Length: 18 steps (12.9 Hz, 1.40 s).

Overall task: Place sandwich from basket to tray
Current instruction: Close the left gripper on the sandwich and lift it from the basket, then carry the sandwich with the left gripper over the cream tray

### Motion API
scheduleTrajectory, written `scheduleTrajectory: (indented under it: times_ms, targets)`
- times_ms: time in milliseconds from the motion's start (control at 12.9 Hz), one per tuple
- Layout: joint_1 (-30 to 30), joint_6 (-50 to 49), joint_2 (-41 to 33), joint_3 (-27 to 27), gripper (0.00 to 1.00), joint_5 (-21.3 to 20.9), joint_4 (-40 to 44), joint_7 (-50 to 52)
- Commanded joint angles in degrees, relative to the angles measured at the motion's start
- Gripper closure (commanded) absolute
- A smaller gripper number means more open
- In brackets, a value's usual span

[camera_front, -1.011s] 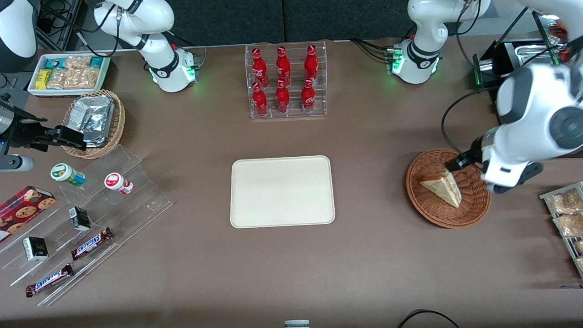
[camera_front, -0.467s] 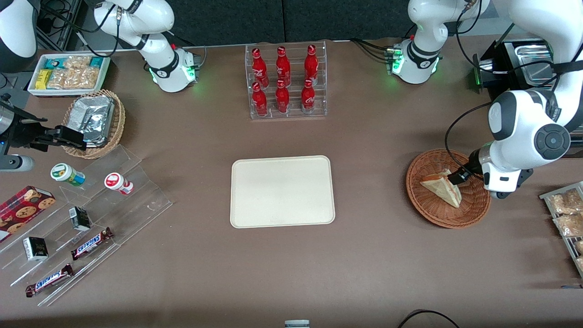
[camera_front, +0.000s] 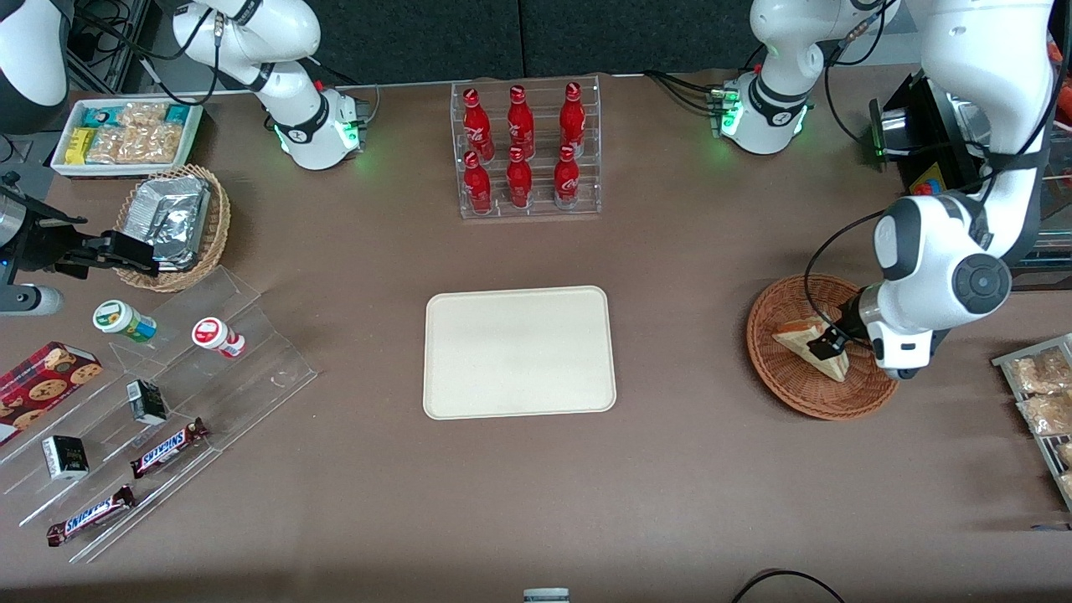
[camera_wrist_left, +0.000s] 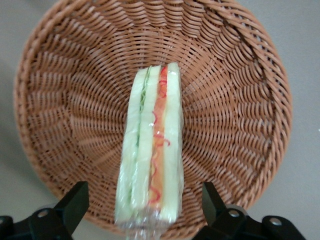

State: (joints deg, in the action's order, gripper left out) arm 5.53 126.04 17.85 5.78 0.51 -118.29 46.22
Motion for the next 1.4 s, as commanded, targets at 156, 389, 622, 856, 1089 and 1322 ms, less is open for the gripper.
scheduleTrajectory:
  times_ms: [156,389,622,856,1089,1322]
  targets:
    - [0.4,4.3,5.5,-0.2,0.05,-0.2,0.0,1.0]
    - [0.3,3.7,5.0,-0.1,0.93,-0.3,0.7,0.3]
    - [-0.4,-2.0,1.4,0.5,1.00,-1.2,3.5,0.2]
    - [-5.4,-16.1,1.4,1.2,1.00,-1.4,14.9,0.4]
    - [-11.8,-21.9,1.9,1.9,1.00,-1.0,20.7,0.0]
    - [-20.7,-21.6,2.8,2.2,1.00,-0.3,22.8,0.4]
